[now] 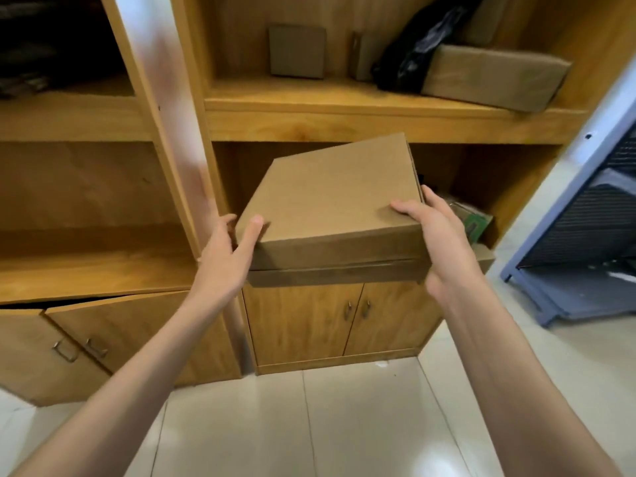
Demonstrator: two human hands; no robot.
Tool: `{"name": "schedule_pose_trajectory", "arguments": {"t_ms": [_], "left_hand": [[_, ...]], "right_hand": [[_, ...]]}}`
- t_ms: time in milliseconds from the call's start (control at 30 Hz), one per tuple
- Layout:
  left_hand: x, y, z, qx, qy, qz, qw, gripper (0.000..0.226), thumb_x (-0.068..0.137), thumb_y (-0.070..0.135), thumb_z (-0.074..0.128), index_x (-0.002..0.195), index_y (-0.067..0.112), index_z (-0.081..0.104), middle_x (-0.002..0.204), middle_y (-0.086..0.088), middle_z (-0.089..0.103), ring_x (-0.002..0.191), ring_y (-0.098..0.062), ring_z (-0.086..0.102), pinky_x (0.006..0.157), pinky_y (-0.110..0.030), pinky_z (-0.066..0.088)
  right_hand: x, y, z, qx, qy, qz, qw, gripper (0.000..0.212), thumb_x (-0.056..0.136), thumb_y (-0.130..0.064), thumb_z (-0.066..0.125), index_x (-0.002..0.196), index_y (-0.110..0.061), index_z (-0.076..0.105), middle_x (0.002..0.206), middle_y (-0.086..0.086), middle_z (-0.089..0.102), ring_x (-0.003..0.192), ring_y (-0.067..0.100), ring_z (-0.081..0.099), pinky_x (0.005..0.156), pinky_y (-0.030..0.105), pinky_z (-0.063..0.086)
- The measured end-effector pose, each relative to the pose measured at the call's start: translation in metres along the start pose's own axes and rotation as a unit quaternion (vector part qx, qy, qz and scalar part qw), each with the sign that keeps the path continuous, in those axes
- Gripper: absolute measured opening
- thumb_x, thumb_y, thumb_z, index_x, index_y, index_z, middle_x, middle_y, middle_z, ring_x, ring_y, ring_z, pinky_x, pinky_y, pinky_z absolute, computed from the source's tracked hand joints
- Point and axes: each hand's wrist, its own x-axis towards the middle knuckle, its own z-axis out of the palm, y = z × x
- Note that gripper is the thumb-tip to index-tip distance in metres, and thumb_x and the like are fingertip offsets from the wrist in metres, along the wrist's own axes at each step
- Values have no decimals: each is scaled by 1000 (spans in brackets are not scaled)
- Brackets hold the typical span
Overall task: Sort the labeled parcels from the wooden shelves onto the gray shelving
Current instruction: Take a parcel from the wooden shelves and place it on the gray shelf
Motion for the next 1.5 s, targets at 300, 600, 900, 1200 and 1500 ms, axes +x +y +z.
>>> {"name": "schedule_pose_trajectory", "arguments": {"t_ms": [300, 600, 900, 1200, 1500], "left_hand": [[-37, 78, 30, 352, 47, 431, 830, 106, 68, 82, 54, 148, 20, 23, 147, -19, 35, 140, -37, 25, 114, -59, 18], [-40, 130, 54, 279, 72, 462, 839, 113, 50, 51, 87, 141, 25, 26, 133, -16, 49, 119, -35, 44, 100, -54, 33], [-38, 163, 46, -41, 13, 341, 939, 111, 52, 58, 85, 141, 31, 23, 137, 9, 37, 123, -10, 38, 100, -34, 38], [-41, 169, 37, -392, -127, 46, 910, 116, 36, 45, 82, 140, 32, 33, 121, 4, 60, 104, -16, 56, 79, -40, 49], [-46, 166, 34, -436, -198, 23, 877, 88, 49, 47, 75, 132, 27, 52, 112, 2, 71, 100, -17, 63, 95, -46, 46]], "right_hand": [[-32, -53, -49, 7, 73, 14, 997, 65, 77, -42, 72, 136, -32, 46, 122, 3, 55, 107, 23, 52, 92, 45, 46], [-67, -104, -87, 23, 77, -38, 996, 41, 83, -47, 64, 118, -28, 55, 103, -1, 56, 97, 17, 51, 92, 41, 47], [-66, -107, -105, 98, 91, -50, 990, 49, 85, -38, 66, 128, -25, 46, 132, 4, 48, 123, 25, 45, 99, 42, 43], [-47, -61, -96, 121, -9, 61, 991, 117, 49, -48, 85, 148, -25, 27, 141, 11, 45, 122, 31, 48, 91, 46, 48], [-37, -63, -109, 221, -77, -18, 972, 88, 64, -44, 76, 140, -28, 35, 129, 7, 55, 112, 29, 58, 93, 53, 49]]}}
